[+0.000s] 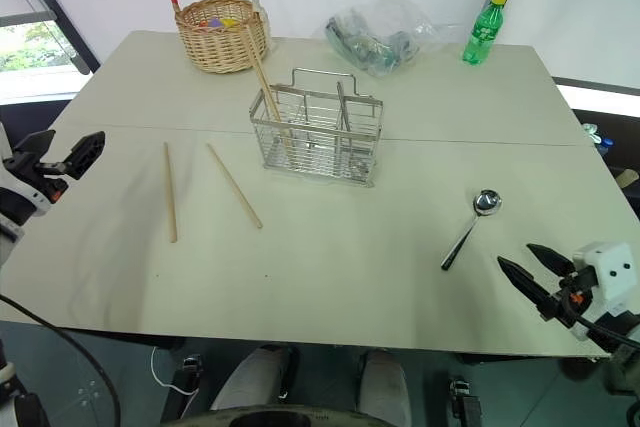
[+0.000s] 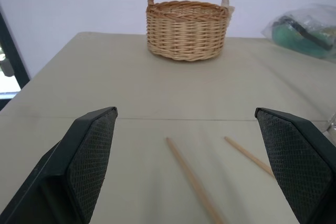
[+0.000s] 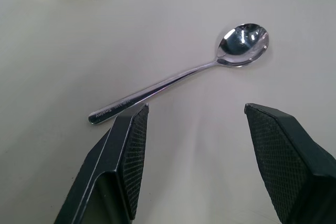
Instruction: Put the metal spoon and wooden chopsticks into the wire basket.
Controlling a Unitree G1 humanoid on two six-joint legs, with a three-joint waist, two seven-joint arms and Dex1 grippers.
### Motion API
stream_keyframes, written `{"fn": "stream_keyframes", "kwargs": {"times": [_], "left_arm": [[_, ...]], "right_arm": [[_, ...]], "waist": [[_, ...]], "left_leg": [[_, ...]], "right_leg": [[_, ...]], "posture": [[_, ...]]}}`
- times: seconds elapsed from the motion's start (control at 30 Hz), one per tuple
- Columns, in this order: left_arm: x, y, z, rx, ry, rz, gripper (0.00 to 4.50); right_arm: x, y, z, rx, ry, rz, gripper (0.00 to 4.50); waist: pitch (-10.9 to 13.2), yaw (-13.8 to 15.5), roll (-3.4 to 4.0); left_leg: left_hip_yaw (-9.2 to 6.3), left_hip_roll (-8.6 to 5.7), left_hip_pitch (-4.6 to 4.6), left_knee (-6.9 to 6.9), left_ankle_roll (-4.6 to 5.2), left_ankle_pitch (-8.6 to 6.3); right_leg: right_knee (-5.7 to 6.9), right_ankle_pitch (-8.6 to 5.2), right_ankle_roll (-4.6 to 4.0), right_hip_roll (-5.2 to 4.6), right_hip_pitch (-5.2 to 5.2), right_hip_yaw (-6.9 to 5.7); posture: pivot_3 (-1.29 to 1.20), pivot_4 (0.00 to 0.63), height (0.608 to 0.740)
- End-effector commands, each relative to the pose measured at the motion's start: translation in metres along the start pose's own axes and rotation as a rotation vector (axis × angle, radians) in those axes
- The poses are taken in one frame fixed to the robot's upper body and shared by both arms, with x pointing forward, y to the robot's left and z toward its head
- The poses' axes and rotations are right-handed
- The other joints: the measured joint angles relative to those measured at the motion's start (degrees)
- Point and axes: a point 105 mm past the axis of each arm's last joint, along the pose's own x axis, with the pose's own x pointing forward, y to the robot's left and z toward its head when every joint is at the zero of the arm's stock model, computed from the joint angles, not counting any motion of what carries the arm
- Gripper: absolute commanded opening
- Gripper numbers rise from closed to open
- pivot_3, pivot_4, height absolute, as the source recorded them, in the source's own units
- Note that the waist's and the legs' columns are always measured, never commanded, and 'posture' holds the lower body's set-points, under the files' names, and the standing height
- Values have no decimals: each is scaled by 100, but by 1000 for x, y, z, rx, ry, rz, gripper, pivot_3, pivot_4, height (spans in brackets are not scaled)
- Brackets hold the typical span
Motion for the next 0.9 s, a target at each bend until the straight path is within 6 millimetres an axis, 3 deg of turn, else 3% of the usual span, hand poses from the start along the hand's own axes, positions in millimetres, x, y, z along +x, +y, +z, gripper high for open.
{"fn": "stream_keyframes", "kwargs": {"times": [0.03,0.43,0.53,0.63,0.73,0.9], "left_arm": [[1,0,12,63,-24,-7,4439],[4,-3,15,56,-29,-25,4439],[6,-11,19,61,-35,-69,4439],[7,-35,14,62,29,-214,4439],[-4,-71,-1,147,140,-447,4439],[-21,-113,-14,201,245,-716,4439]], "right_arm": [[-2,-4,18,-40,-65,-26,3004],[-3,-10,21,-64,-69,-41,3004],[2,-13,27,-108,-61,-19,3004],[14,-14,38,-208,-32,46,3004],[27,-15,55,-333,-9,147,3004],[42,-15,88,-545,26,318,3004]], "waist": [[0,-5,0],[-1,2,2],[-1,0,3],[-1,-16,3],[0,-33,4],[16,-12,29]], "left_leg": [[0,1,1,0,0,0],[1,2,0,-1,0,0],[1,2,1,1,0,0],[7,3,1,6,0,0],[22,7,5,6,1,1],[38,8,-1,4,20,8]], "right_leg": [[0,0,0,0,1,0],[0,1,-2,0,0,0],[1,1,-2,1,1,0],[1,1,-2,0,2,0],[0,3,-4,-1,0,-2],[-1,8,-13,-5,-7,-2]], "posture": [[0,150,666],[0,150,666],[0,150,666],[0,150,666],[0,150,666],[0,150,666]]}}
